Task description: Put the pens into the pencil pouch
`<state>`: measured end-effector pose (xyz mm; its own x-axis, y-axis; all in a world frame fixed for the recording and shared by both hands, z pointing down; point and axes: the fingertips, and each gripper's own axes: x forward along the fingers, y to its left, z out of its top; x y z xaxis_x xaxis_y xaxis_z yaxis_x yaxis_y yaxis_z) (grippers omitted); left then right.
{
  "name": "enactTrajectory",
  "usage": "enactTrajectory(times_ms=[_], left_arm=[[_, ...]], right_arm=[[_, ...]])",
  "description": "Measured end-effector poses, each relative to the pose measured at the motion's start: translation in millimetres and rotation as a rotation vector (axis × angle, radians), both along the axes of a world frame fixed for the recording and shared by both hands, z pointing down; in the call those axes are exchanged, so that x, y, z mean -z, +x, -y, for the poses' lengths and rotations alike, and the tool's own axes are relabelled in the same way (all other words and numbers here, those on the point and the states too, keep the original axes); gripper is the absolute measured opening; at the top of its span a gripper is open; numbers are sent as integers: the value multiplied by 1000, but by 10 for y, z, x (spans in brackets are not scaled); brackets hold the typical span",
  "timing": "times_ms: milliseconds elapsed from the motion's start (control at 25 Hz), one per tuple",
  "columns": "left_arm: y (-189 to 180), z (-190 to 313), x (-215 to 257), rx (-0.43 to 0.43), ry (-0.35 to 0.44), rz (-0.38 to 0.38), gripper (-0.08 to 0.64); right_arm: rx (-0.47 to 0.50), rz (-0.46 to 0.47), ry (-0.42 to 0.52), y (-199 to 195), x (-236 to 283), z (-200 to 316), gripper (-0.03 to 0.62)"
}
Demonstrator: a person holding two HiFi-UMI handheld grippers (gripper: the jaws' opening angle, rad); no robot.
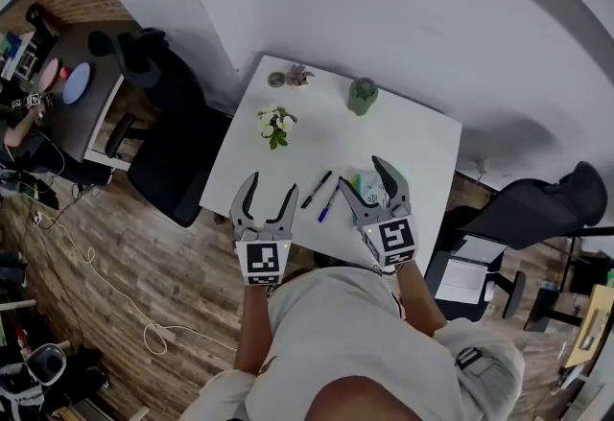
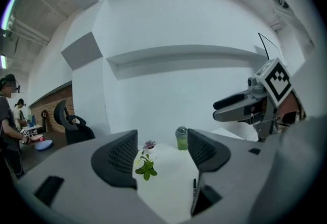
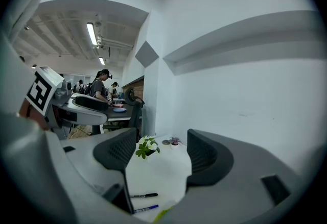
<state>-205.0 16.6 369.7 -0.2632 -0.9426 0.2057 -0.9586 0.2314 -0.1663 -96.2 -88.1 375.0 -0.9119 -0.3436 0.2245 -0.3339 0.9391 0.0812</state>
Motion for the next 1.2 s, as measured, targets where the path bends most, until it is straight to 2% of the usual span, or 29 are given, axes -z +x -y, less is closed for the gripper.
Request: enactTrajectory(times_ms=[240, 440, 840, 1200], left_arm=[[-50, 286, -170, -32, -53, -8, 299], [-40, 413, -496, -94, -120, -45, 294], [26, 566, -1102, -310, -220, -107, 279], [93, 553, -1607, -451, -305, -162, 256]], right_arm=[[1, -25, -39, -59, -183, 192, 301], [-54, -60, -83, -43, -441, 246, 291], [-237, -159, -149, 142, -953, 186, 276], [-331, -231, -209, 132, -1379, -61, 261]])
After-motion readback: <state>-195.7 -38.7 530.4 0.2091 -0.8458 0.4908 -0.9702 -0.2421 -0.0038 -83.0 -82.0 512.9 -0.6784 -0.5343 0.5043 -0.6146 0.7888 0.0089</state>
